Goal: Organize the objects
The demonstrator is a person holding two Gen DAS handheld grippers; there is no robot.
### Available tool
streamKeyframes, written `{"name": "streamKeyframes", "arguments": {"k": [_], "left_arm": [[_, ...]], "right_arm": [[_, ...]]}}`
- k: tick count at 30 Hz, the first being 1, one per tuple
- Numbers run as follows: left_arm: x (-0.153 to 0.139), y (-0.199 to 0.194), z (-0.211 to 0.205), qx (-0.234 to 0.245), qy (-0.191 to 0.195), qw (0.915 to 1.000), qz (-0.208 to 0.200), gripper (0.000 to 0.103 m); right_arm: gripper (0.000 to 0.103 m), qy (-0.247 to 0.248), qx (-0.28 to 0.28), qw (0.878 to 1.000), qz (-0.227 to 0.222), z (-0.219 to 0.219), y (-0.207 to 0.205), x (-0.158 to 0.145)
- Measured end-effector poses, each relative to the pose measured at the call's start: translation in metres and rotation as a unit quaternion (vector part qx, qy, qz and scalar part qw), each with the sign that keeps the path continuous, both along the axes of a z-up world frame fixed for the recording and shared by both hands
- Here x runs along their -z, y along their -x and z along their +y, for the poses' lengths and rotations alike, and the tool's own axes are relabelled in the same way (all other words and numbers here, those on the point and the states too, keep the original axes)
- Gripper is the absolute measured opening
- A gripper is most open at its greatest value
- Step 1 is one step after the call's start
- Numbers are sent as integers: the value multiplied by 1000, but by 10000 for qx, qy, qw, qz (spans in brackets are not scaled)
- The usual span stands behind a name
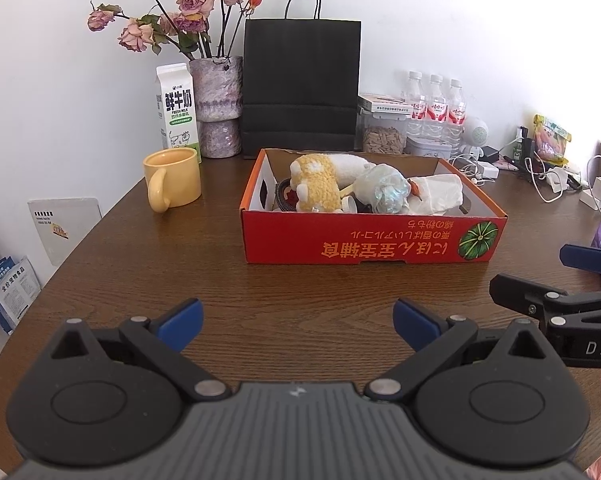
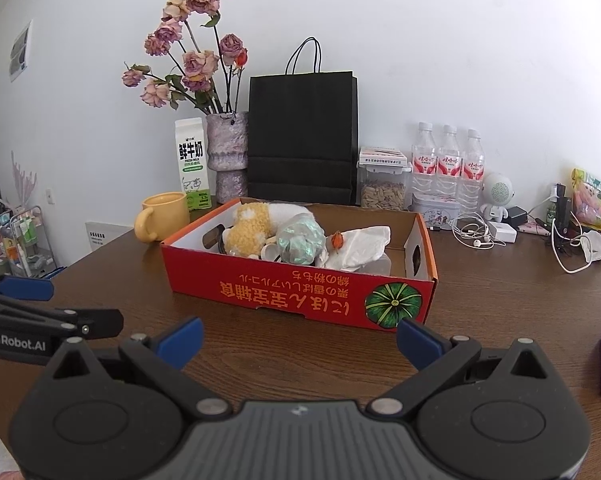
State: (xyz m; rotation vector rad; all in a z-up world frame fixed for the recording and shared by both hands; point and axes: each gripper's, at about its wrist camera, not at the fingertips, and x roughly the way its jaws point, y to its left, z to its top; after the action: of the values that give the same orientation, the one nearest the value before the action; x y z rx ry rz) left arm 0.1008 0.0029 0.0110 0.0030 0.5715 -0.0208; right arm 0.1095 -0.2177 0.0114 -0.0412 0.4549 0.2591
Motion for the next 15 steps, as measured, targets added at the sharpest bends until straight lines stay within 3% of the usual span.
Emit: {"name": "streamKeyframes", "arguments": {"k": [15], "left_arm": [[3,0,1,-22,16,10000,63,103]], "right_arm": [[103,-21,-17,10000,26,2,1,3]]}}
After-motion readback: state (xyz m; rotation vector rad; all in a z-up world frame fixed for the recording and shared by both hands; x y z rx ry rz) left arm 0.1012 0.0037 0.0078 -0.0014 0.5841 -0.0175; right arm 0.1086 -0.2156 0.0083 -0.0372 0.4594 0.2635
